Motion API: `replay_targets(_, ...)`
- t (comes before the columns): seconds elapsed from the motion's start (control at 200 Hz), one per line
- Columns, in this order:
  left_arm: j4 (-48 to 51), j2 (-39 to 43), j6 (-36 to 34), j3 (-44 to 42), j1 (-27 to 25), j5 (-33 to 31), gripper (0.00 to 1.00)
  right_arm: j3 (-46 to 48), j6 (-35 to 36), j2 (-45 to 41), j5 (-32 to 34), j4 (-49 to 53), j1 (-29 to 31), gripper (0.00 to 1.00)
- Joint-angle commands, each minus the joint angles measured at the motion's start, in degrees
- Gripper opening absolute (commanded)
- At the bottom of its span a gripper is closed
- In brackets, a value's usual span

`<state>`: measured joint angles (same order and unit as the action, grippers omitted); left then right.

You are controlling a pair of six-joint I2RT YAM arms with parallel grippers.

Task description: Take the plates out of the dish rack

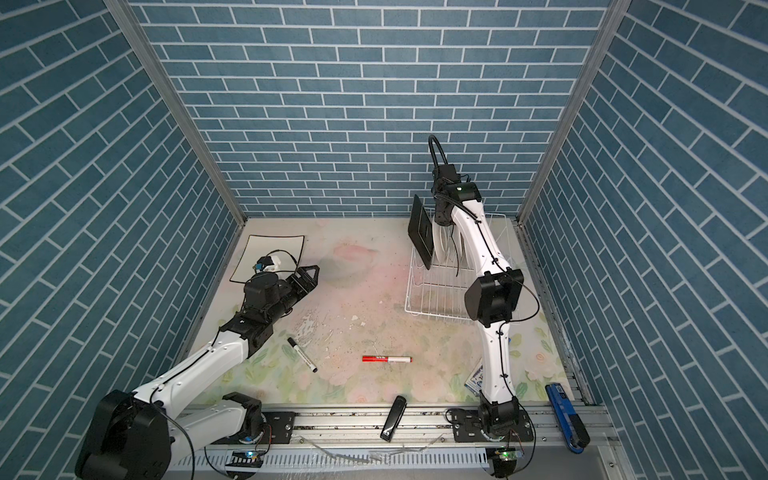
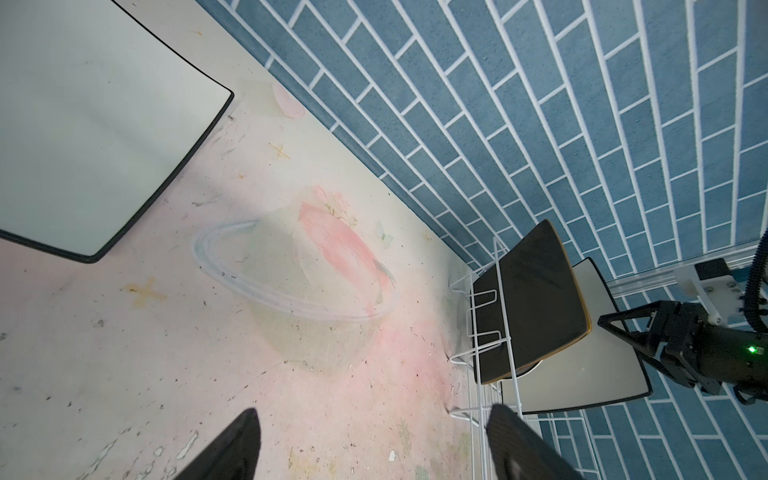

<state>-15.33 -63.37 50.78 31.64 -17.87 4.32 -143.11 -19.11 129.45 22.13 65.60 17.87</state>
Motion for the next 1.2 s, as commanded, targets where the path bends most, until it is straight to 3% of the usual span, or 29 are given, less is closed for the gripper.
replay_targets(0.0, -1.01, 0.43, 0.28, 0.9, -0.33, 0.1, 0.87, -2.73, 1.07, 1.2, -0.25, 2.02, -0.56, 0.51)
replay_targets(0.35, -0.89, 1.45, 0.81, 0.57, -0.33, -0.05, 0.87, -3.53, 1.71, 2.73, 0.02, 1.96, -0.58, 0.4)
replay_targets(1.195, 0.87, 2.95, 0.37, 0.44, -0.33, -0.8, 0.87, -4.68, 3.29, 4.37, 0.89, 3.13, -0.64, 0.23)
